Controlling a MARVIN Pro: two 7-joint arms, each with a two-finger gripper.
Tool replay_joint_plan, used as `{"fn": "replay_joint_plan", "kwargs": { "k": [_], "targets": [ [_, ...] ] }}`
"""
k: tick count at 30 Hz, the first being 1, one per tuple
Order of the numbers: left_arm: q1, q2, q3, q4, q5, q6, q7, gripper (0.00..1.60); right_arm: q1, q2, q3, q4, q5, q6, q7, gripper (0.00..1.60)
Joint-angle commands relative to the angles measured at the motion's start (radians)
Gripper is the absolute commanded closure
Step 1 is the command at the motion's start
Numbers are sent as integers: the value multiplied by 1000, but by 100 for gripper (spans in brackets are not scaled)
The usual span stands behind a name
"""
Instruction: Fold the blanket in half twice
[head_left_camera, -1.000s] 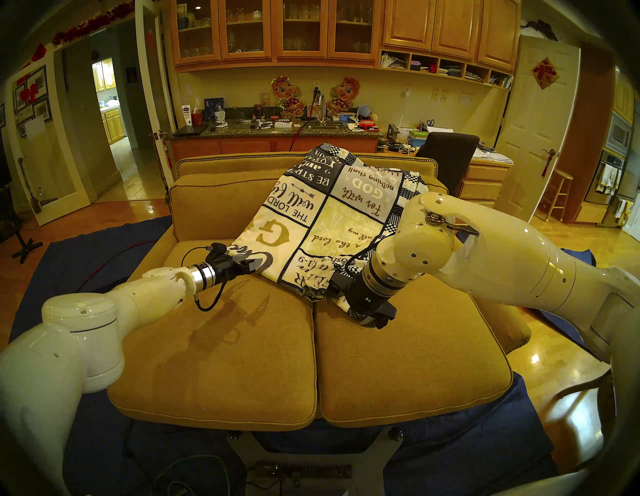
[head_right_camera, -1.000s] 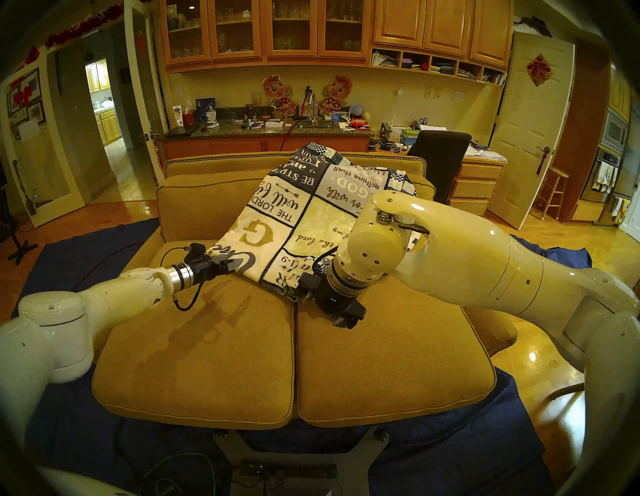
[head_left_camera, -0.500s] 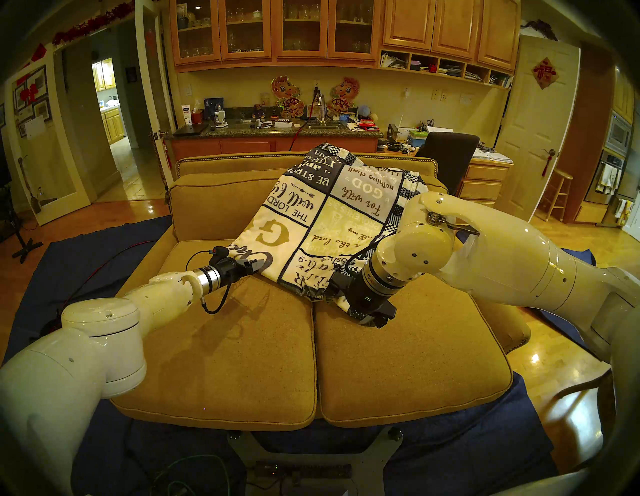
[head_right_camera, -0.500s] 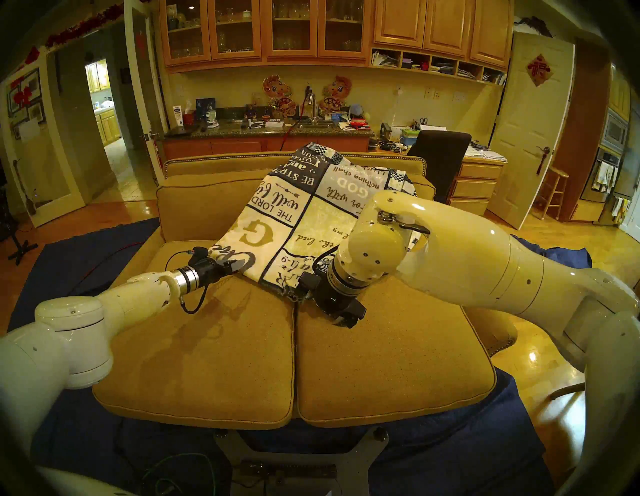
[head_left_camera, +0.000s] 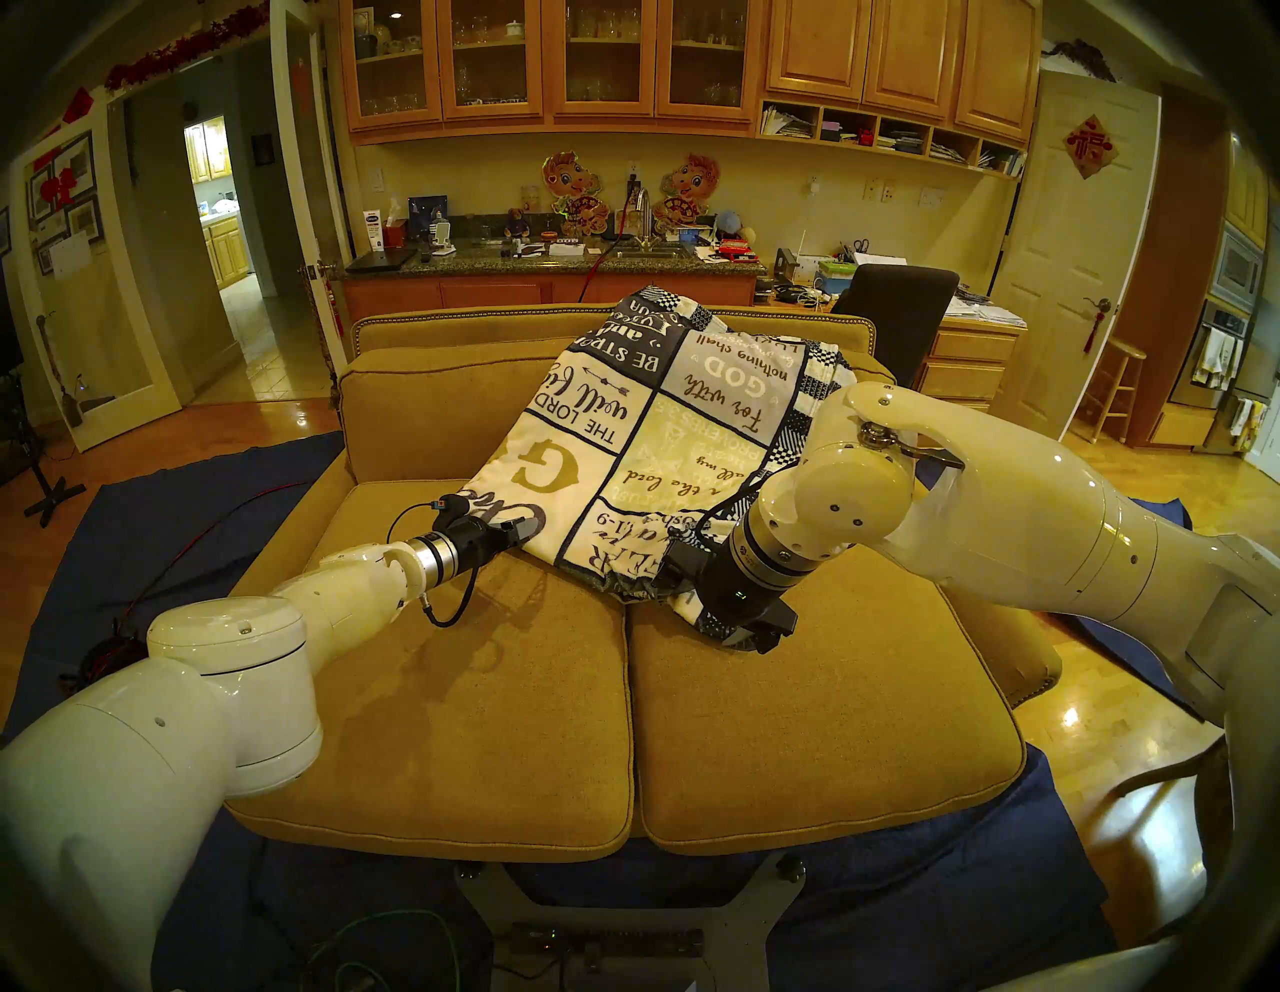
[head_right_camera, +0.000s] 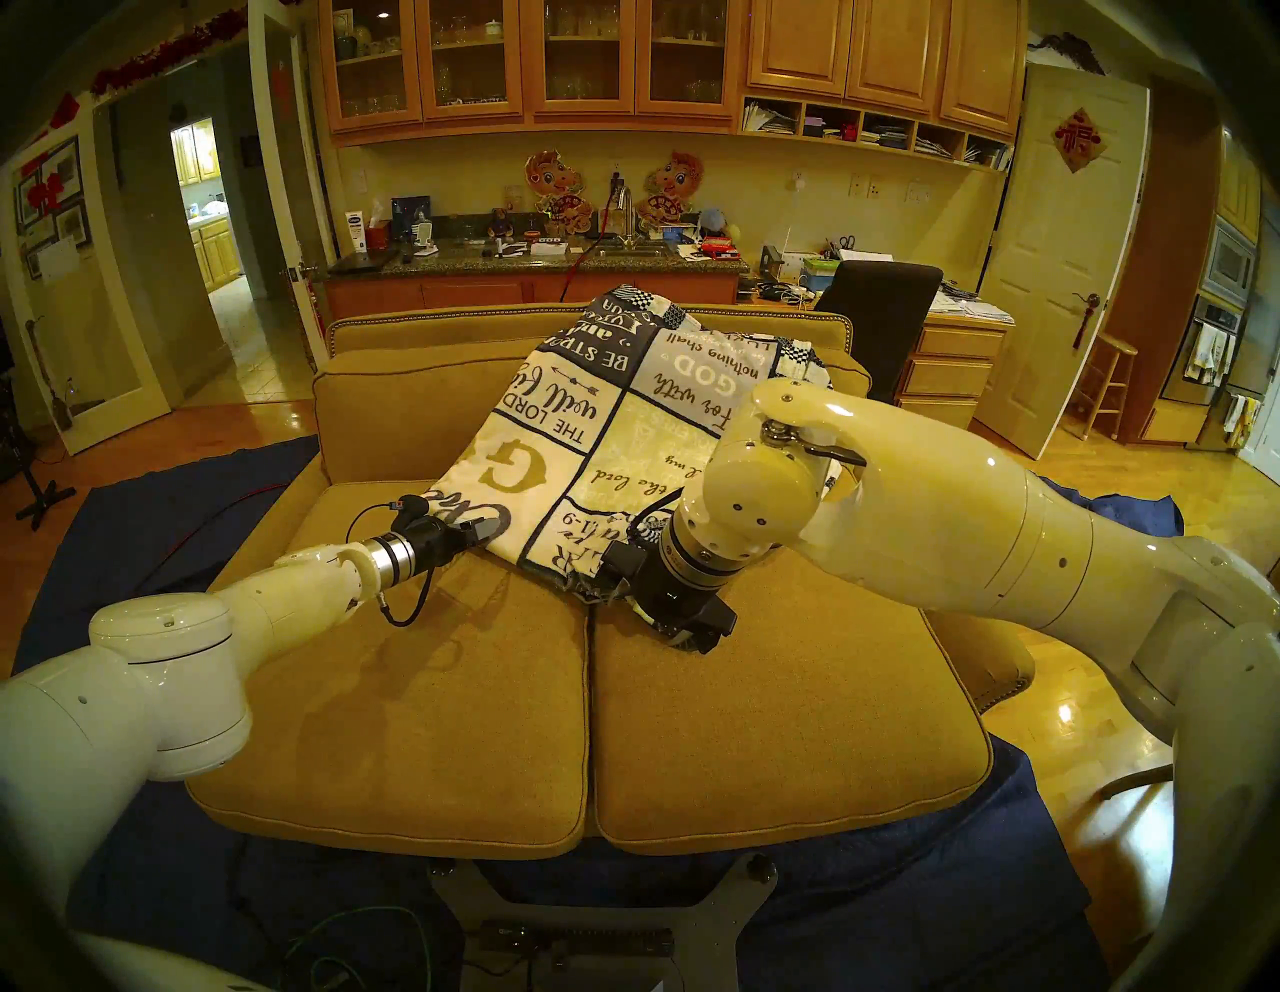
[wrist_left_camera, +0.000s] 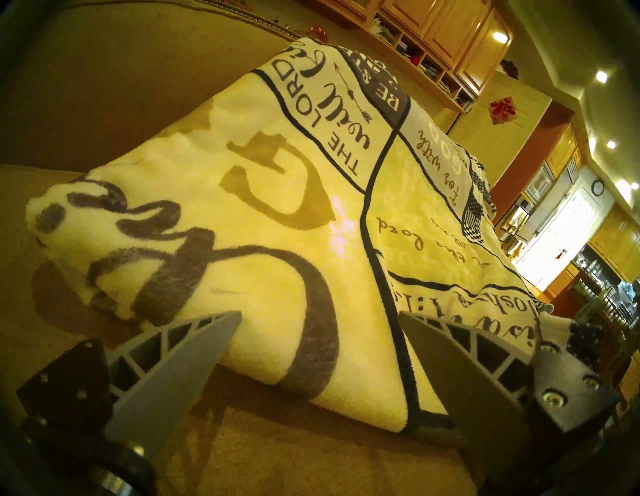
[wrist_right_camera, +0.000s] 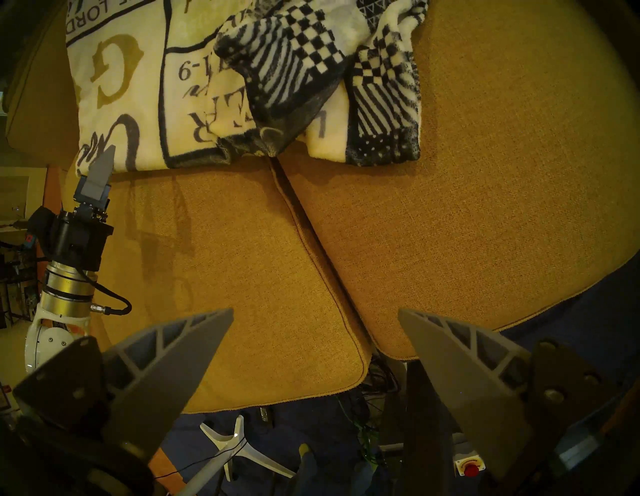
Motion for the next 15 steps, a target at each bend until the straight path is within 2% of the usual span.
{"fn": "replay_joint_plan", "kwargs": {
  "k": [1, 15],
  "targets": [
    [-28, -27, -17, 0, -15, 12, 13, 0, 14, 4, 12, -1, -1, 1, 0, 0],
    [-49, -81, -35, -5, -20, 56, 78, 0, 24, 15, 17, 10, -3, 3, 4, 0]
  ]
}}
